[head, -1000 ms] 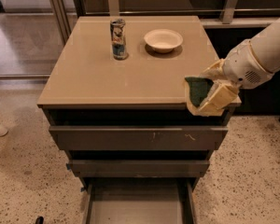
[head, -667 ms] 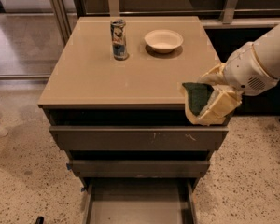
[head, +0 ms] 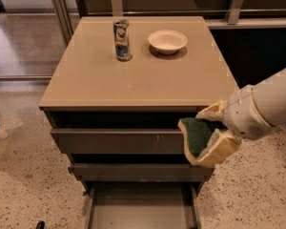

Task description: Place sponge into bottom drawer

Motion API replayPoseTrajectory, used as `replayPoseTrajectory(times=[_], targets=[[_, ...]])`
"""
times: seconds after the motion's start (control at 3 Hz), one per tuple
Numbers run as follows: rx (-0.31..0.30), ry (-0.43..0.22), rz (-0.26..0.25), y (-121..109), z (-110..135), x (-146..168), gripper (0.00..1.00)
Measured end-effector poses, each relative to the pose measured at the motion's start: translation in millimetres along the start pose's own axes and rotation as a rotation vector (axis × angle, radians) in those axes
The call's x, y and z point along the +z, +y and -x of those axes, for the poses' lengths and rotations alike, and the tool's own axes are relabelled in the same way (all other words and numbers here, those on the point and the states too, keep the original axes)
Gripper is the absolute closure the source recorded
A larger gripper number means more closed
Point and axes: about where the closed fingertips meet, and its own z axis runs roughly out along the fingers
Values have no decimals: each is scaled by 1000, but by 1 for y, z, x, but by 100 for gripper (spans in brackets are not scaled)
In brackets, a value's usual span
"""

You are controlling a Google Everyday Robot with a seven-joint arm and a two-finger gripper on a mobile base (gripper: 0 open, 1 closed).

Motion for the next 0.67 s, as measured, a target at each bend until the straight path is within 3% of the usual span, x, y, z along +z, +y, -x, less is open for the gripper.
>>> replayPoseTrajectory(times=[0.33, 0.67], targets=[[46, -3, 34, 18, -41, 53, 100], [86, 6, 106, 36, -79, 112, 100]])
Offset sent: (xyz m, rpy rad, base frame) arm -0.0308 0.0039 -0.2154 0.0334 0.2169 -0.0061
